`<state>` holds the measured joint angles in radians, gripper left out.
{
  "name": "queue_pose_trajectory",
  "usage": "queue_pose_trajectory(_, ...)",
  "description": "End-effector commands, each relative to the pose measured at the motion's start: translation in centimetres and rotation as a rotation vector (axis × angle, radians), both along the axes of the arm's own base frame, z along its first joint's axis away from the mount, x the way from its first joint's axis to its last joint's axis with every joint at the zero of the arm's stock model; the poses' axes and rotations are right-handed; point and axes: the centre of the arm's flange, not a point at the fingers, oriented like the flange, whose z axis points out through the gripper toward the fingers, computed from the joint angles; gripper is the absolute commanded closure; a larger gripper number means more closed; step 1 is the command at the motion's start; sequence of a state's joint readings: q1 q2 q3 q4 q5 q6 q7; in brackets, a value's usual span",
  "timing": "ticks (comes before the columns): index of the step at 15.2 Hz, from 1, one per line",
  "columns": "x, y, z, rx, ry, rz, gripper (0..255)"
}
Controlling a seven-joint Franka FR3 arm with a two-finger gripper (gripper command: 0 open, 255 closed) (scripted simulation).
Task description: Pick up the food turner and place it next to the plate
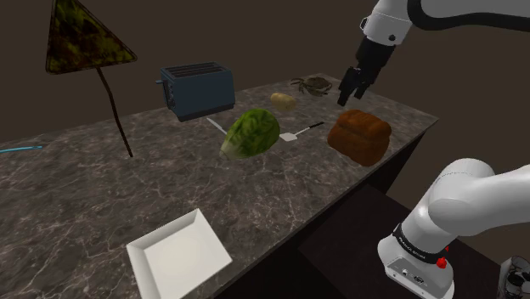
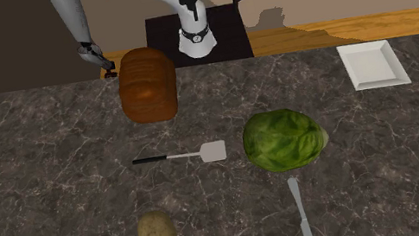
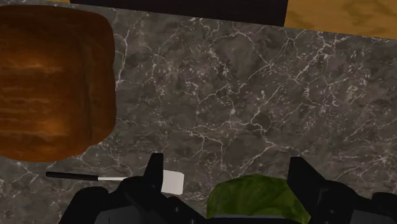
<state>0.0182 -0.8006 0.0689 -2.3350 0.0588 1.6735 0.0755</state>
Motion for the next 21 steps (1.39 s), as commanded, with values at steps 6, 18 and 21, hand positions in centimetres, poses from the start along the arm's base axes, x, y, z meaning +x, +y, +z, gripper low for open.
queue_pose_trajectory(6,2.4,-4.9,-3.9,-0.028,0.025,0.249,0)
queue_pose_trajectory(18,12.2,-13.8,-13.1,-0.095,0.084,0.847,0)
queue_pose_trajectory(21,15.2,-15.1,-15.4,-0.112,0.099,0.997,0)
